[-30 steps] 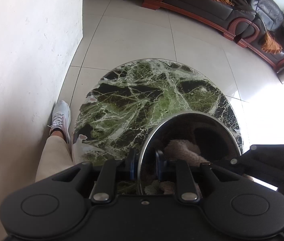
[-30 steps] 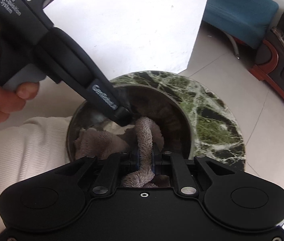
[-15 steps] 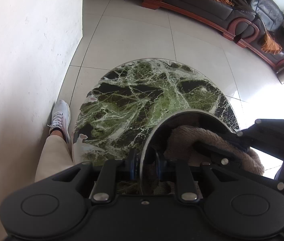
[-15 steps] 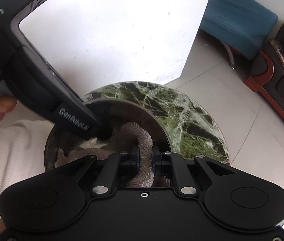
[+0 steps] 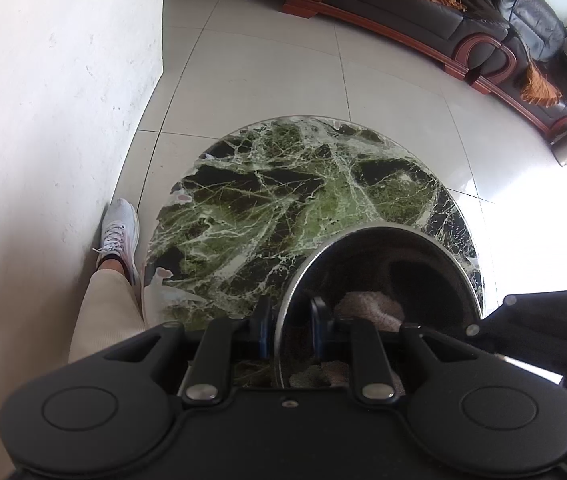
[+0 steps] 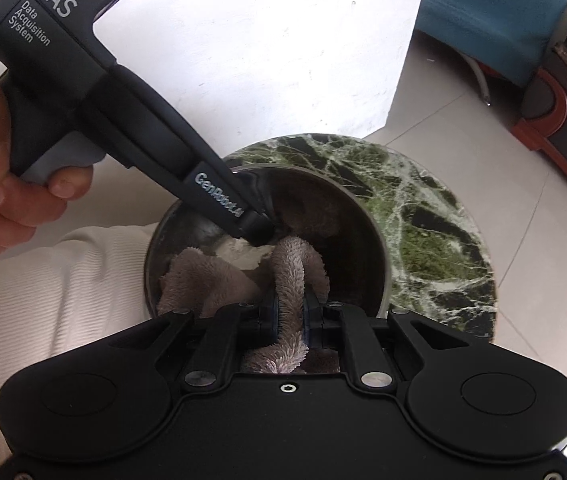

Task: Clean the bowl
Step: 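Press and rub the towel against the bowl bottom with the right gripper, then tilt the bowl by its rim with the left gripper while the right wipes inside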

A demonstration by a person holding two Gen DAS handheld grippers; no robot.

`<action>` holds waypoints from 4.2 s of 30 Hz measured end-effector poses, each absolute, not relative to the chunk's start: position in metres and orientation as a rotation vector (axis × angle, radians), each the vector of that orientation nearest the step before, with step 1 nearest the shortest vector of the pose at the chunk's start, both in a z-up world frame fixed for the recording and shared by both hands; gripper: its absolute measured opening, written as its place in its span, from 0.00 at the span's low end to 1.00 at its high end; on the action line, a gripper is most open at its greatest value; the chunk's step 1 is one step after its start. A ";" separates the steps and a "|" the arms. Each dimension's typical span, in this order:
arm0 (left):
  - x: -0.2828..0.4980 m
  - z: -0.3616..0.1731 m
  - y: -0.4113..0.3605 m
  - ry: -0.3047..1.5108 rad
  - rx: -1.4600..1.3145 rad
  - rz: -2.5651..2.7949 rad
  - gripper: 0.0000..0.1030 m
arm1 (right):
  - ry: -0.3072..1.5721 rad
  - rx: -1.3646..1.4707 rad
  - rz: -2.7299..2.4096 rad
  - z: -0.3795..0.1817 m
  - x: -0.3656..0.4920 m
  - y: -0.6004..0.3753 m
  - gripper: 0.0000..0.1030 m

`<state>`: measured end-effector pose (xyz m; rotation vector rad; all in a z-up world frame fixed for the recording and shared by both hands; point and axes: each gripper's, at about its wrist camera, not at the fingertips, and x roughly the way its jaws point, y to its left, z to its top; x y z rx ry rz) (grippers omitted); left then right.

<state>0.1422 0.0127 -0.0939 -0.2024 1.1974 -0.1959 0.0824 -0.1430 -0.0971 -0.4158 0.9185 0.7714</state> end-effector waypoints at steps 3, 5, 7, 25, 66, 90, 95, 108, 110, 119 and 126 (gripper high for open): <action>0.142 -0.094 0.013 1.198 -0.202 -0.198 0.18 | 0.912 -0.406 0.792 -0.099 0.083 -0.137 0.10; 0.143 -0.094 0.013 1.198 -0.202 -0.199 0.18 | 0.896 -0.415 0.809 -0.101 0.086 -0.132 0.10; 0.143 -0.094 0.012 1.199 -0.199 -0.201 0.18 | 0.881 -0.431 0.818 -0.104 0.089 -0.127 0.10; 0.142 -0.095 0.010 1.203 -0.203 -0.207 0.19 | 0.793 -0.562 0.696 -0.104 0.097 -0.142 0.08; 0.141 -0.094 0.005 1.194 -0.158 -0.216 0.19 | 0.860 -0.422 0.774 -0.106 0.089 -0.137 0.13; 0.161 -0.081 0.006 1.146 -0.064 -0.223 0.18 | 0.771 -0.447 0.693 -0.107 0.134 -0.137 0.11; 0.153 -0.092 0.006 1.183 -0.091 -0.206 0.18 | 0.779 -0.399 0.709 -0.105 0.133 -0.142 0.11; 0.147 -0.092 0.001 1.147 -0.095 -0.162 0.19 | 0.840 -0.455 0.680 -0.090 0.116 -0.150 0.16; 0.147 -0.091 0.000 1.142 -0.091 -0.160 0.19 | 0.853 -0.459 0.689 -0.091 0.113 -0.148 0.14; 0.145 -0.090 -0.001 1.133 -0.086 -0.159 0.19 | 0.820 -0.376 0.726 -0.085 0.123 -0.146 0.12; 0.145 -0.091 -0.002 1.131 -0.086 -0.158 0.19 | 0.768 -0.493 0.685 -0.086 0.136 -0.140 0.10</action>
